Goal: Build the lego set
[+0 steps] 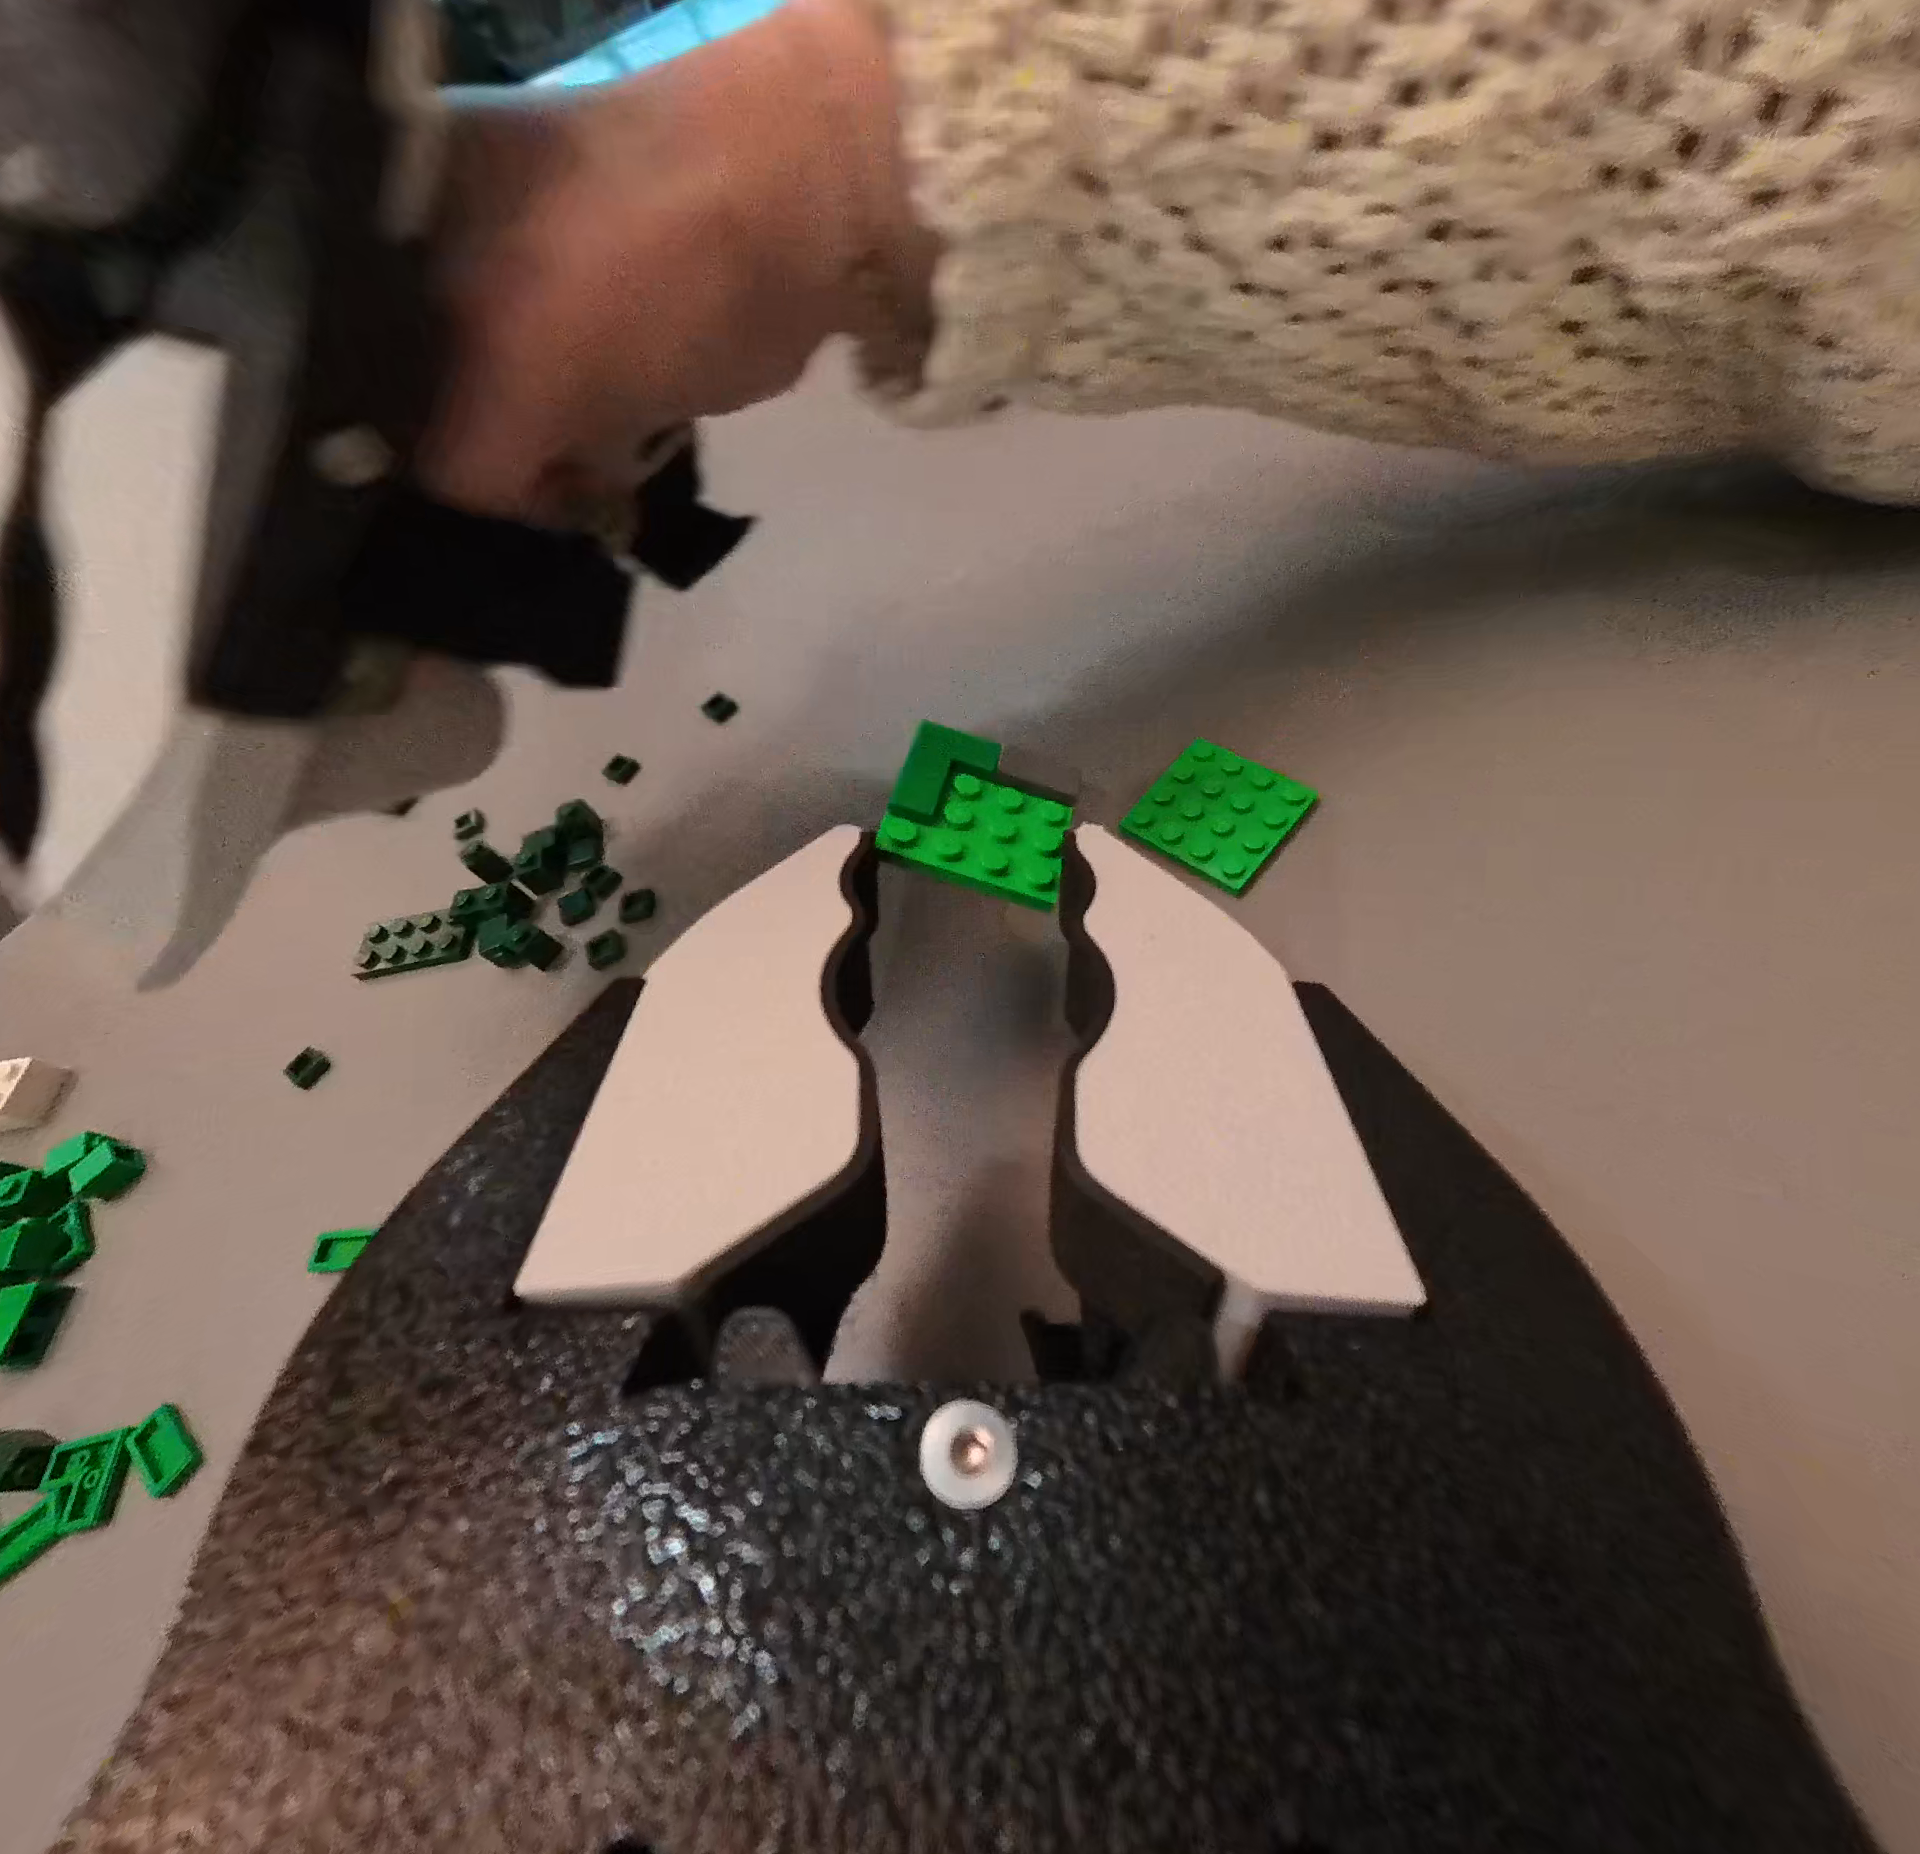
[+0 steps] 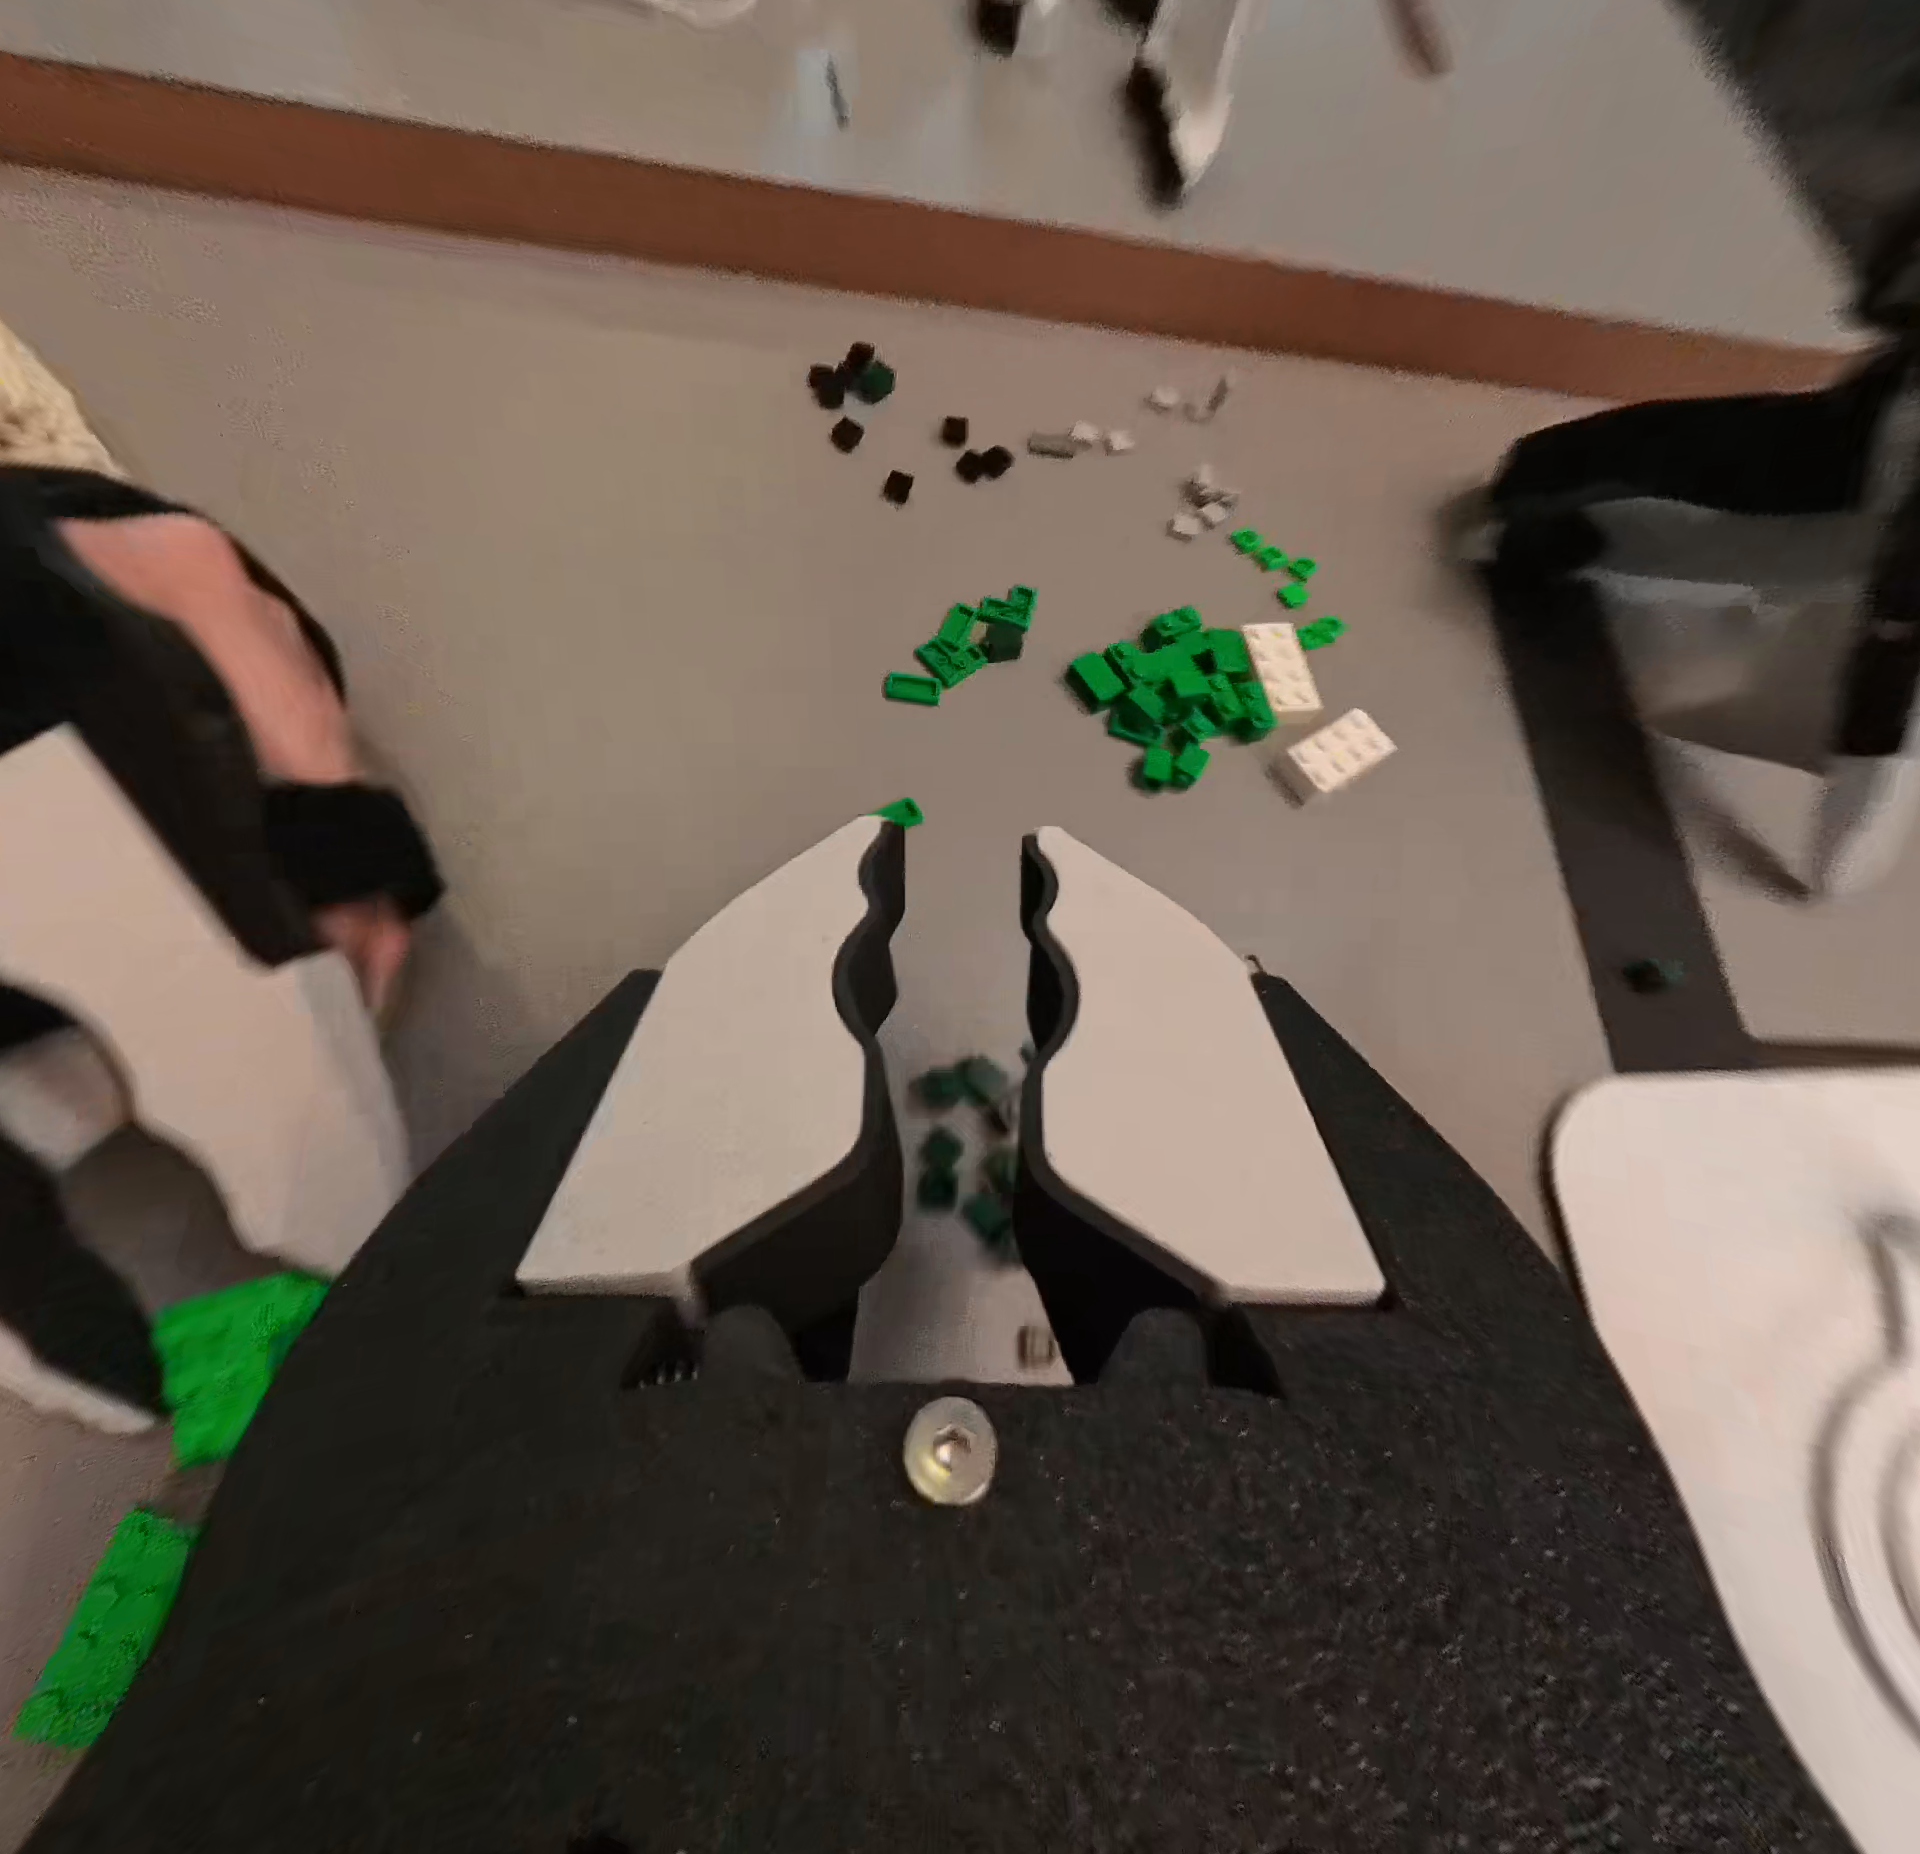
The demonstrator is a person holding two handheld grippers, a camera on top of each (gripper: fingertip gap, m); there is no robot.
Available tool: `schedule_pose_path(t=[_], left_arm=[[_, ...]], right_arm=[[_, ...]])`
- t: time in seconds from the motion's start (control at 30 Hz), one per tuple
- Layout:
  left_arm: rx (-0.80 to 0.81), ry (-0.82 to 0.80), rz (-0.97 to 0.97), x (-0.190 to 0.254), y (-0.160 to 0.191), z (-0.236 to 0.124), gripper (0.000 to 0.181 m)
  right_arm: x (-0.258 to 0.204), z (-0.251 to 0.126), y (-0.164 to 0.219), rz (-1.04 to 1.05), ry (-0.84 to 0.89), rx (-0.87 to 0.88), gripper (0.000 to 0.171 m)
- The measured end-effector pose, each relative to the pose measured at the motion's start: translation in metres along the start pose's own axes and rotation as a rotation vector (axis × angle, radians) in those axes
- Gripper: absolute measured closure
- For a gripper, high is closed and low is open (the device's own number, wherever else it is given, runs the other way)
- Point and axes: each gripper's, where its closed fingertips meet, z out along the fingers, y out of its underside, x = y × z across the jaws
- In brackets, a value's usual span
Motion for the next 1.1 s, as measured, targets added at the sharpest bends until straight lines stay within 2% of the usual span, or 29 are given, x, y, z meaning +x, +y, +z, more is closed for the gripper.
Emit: schedule_pose_path(t=[0.23,0.33,0.43,0.53,0.63,0.77,1.0,1.1], left_arm=[[-0.005,0.007,0.002,0.001,0.001,0.0,0.147],[-0.012,0.008,0.014,0.002,0.002,0.001,0.147],[-0.012,0.009,0.015,0.002,0.002,0.001,0.147],[-0.004,0.012,-0.001,0.001,0.001,0.0,0.147],[0.008,0.02,-0.029,-0.001,0.0,-0.001,0.147],[0.013,0.026,-0.039,-0.001,-0.001,-0.002,0.147],[-0.009,0.028,0.004,0.003,0.002,0.0,0.147],[-0.015,0.031,0.012,0.004,0.002,0.001,0.147]], right_arm=[[0.035,0.061,-0.01,-0.072,-0.04,-0.218,0.153],[0.062,0.073,0.001,-0.078,0.018,-0.366,0.154],[0.069,0.078,0.008,0.008,-0.074,-0.434,0.155],[0.056,0.073,0.019,0.002,-0.198,-0.52,0.17],[0.03,0.068,0.022,-0.077,-0.304,-0.51,0.163],[-0.007,0.063,0.028,-0.28,-0.399,-0.463,0.14],[-0.019,0.066,0.039,-0.416,-0.396,-0.531,0.141],[-0.019,0.069,0.034,-0.401,-0.405,-0.533,0.142]])
